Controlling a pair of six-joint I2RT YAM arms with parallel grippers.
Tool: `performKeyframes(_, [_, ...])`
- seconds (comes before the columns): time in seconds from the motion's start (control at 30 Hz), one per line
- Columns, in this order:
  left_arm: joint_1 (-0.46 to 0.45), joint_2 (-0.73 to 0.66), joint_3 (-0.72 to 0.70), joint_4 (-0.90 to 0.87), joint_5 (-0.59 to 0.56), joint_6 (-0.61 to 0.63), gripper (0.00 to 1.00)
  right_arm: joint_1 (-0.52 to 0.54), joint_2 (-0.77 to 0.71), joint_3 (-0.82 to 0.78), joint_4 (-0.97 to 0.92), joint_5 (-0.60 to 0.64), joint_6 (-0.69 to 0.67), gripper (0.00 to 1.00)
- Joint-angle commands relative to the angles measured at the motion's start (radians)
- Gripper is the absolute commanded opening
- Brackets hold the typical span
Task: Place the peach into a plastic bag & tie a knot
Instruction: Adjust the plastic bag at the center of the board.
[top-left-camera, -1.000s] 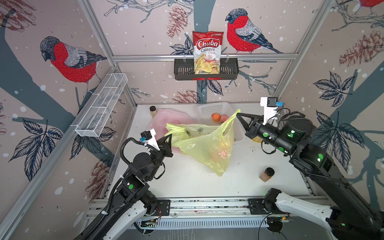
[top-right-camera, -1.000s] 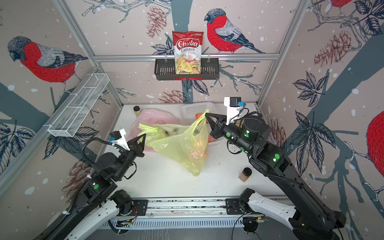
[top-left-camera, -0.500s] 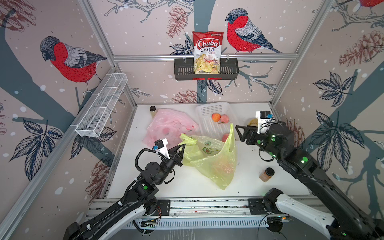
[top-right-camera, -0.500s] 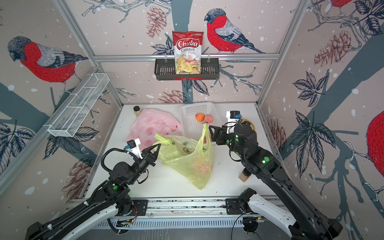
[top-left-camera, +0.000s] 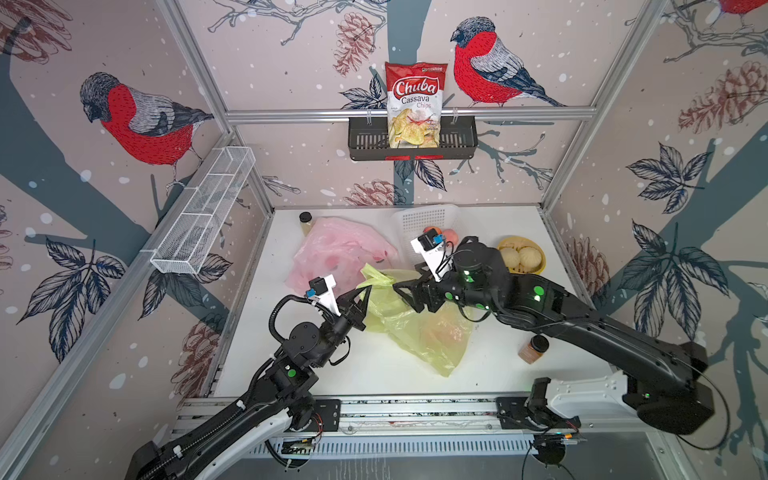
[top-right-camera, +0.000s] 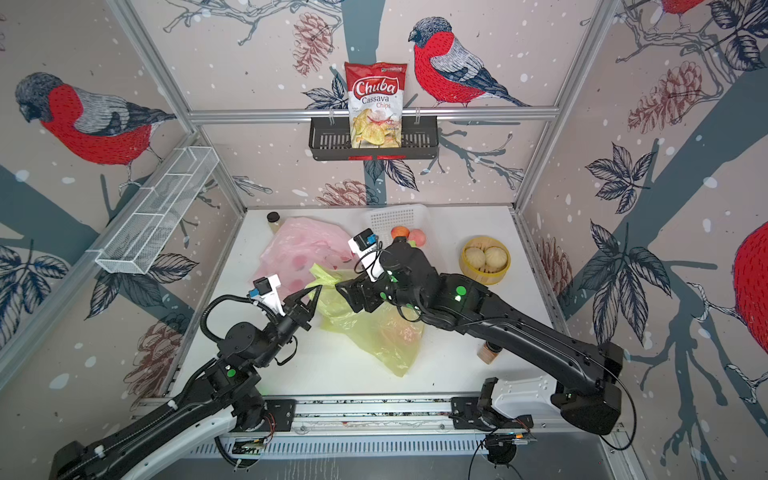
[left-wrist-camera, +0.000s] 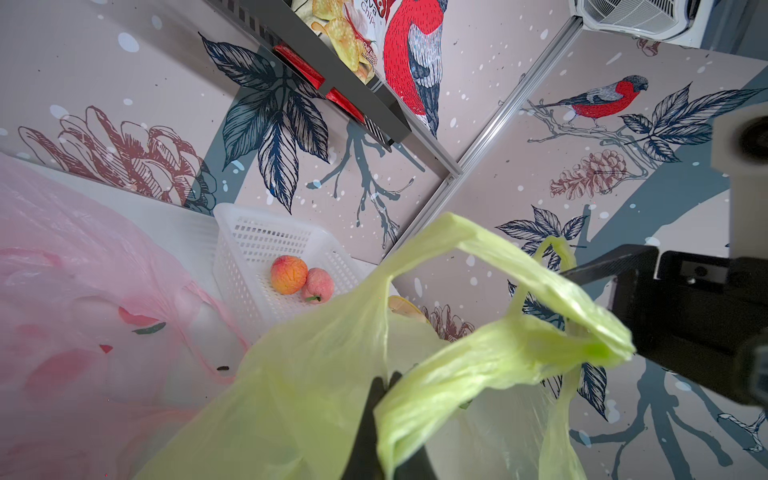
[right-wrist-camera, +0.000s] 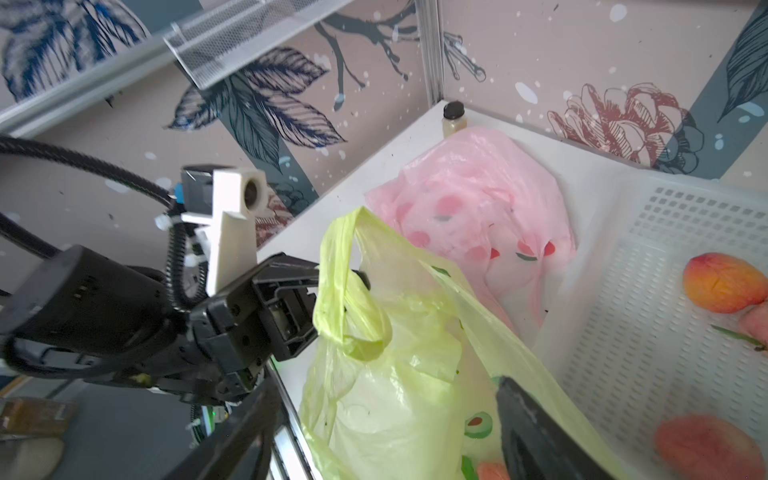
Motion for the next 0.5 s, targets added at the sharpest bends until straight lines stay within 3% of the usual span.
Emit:
performKeyframes(0.0, [-0.001, 0.002, 0.011, 0.027, -0.004, 0.000, 0.00, 0.009, 0.037, 0.020, 0.013, 0.034, -0.043, 0.87])
performKeyframes(0.2, [-0.002, 0.000, 0.008, 0.027, 0.001, -0.001, 0.00, 0.009, 0.092, 0.045, 0.022, 0.031, -0.063, 0.84])
performKeyframes(0.47, [-0.003, 0.001, 0.008, 0.020, 0.015, 0.006, 0.00, -0.008, 0.120, 0.064, 0.056, 0.015, -0.080, 0.57])
